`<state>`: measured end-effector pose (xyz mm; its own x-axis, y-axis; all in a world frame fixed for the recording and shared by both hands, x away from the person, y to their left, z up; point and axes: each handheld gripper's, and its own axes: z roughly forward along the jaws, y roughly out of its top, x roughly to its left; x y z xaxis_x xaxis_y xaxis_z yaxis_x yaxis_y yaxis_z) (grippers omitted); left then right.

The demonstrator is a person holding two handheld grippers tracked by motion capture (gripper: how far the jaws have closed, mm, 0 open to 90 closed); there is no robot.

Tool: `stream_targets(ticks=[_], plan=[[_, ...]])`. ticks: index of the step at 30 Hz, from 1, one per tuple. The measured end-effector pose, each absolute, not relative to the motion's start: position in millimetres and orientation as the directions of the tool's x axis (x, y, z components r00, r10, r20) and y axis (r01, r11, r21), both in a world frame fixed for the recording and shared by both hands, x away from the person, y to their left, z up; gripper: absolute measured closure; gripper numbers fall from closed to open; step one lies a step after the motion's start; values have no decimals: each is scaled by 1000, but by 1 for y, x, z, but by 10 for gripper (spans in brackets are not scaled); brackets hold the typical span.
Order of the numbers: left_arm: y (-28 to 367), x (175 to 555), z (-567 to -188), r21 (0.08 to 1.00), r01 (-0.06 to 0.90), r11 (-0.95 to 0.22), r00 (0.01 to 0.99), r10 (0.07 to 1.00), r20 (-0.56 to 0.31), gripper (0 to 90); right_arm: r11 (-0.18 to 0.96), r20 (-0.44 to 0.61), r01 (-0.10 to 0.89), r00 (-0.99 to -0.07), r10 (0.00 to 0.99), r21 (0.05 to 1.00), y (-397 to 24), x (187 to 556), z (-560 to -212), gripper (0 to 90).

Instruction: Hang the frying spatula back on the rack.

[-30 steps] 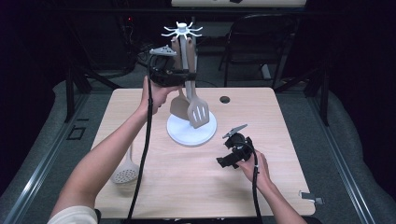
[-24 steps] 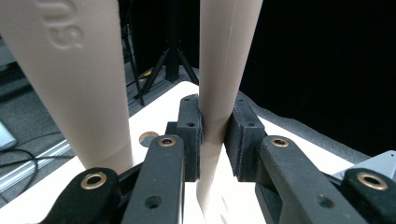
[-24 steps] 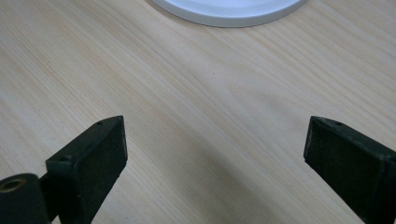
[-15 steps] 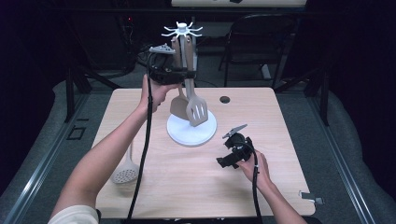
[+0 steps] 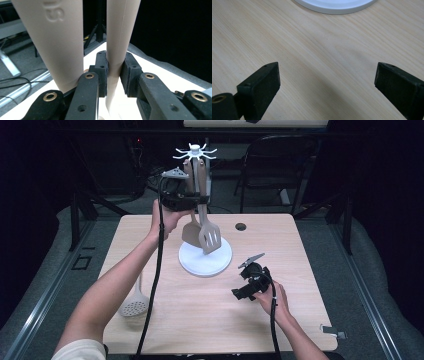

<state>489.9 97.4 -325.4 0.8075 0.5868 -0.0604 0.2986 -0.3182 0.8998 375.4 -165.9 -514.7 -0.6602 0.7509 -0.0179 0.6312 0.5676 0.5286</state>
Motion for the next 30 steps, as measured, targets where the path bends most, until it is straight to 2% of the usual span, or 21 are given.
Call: stream_targets(ticks=[10,30], plan=[[95,487,-326,902,256,-348,782,623,19,768,571,-15,630,-665,747,527,-166,376,-515,61],[100,482,-328,906,248,-344,784,620,21,757,572,-14,630,-665,746,526,-165,376,-516,62]])
